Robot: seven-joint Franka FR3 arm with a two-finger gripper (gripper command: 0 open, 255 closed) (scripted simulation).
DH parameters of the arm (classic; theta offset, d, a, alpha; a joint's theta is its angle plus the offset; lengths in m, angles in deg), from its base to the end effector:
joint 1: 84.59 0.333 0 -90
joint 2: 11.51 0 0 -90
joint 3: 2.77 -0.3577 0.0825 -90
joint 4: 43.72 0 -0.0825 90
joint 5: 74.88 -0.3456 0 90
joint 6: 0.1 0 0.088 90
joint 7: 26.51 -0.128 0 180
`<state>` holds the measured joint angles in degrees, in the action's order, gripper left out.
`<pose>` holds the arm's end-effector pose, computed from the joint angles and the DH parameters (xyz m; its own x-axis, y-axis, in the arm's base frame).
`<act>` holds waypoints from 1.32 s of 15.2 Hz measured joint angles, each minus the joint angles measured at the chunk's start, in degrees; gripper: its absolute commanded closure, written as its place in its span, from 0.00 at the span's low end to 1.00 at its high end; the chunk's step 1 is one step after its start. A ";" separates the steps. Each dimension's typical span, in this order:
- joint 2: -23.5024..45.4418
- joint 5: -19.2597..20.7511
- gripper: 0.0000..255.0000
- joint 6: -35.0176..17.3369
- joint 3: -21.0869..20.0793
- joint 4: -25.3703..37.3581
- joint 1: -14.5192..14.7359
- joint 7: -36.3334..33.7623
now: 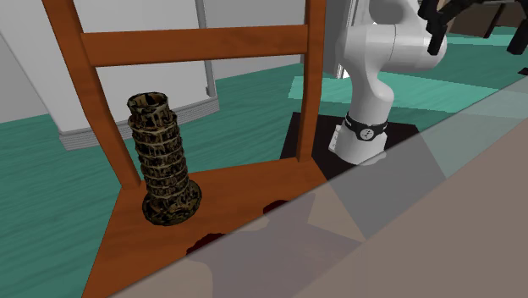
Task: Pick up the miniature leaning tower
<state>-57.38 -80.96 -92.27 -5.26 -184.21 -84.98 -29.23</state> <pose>0.2339 0.0259 0.5641 0.9985 -0.0293 -0.0468 -0.0326 -0.9968 -0.0724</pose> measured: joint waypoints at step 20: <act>21.93 12.80 0.00 -7.20 19.00 12.88 -7.12 23.83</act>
<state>-35.45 -68.16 -99.48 13.74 -171.34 -92.10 -5.40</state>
